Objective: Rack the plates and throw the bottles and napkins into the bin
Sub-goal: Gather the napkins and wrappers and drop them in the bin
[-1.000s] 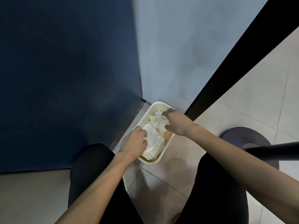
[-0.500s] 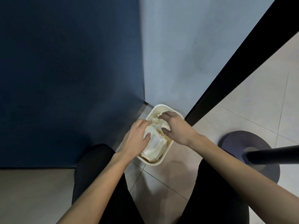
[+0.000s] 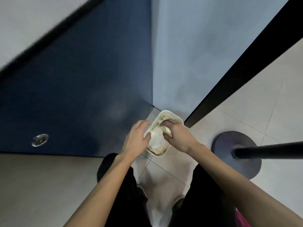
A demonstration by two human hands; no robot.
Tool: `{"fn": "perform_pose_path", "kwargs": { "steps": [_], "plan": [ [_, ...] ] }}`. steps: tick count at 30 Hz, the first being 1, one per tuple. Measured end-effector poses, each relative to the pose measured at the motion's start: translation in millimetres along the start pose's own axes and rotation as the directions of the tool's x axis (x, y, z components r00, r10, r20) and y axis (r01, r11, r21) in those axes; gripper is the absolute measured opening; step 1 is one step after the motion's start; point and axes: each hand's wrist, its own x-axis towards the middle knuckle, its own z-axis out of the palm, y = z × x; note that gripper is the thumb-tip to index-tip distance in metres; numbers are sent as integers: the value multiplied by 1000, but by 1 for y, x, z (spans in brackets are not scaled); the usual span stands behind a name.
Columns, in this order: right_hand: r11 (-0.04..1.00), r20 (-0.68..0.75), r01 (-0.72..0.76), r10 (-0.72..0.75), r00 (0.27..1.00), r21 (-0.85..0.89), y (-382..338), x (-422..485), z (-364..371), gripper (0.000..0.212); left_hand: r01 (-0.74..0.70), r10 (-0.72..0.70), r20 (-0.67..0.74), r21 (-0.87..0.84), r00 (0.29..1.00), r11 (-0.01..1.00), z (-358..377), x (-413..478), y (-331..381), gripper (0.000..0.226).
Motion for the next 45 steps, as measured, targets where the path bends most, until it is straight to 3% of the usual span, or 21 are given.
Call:
{"fn": "perform_pose_path", "kwargs": {
  "steps": [9,14,19,23,29,38,41,45],
  "plan": [
    [995,54,62,-67,996,84,-155,-68,-158,27,144,-154,-53,-147,987,978,-172,-77,131,29],
    [977,83,187,-196,977,103,-235,-91,-231,18,155,-193,-149,-236,970,959,-253,-134,197,23],
    [929,125,330,-352,928,169,-311,-111,-283,20,145,-273,-323,-370,906,918,-315,-193,243,19],
    [870,168,467,-490,856,157,-379,-122,-306,14,153,-354,-491,-404,796,902,-362,-241,262,18],
    [785,294,595,-617,730,172,-481,-145,-299,18,194,-460,-632,-446,624,874,-415,-326,259,13],
    [657,454,723,-722,522,212,-614,-178,-234,18,277,-615,-695,-550,372,788,-456,-457,206,16],
    [647,466,732,-725,507,212,-656,-176,-203,18,316,-635,-698,-552,331,771,-476,-490,172,18],
    [677,455,708,-705,544,203,-706,-167,-155,19,369,-629,-703,-517,332,773,-515,-524,117,17]
  ]
}}
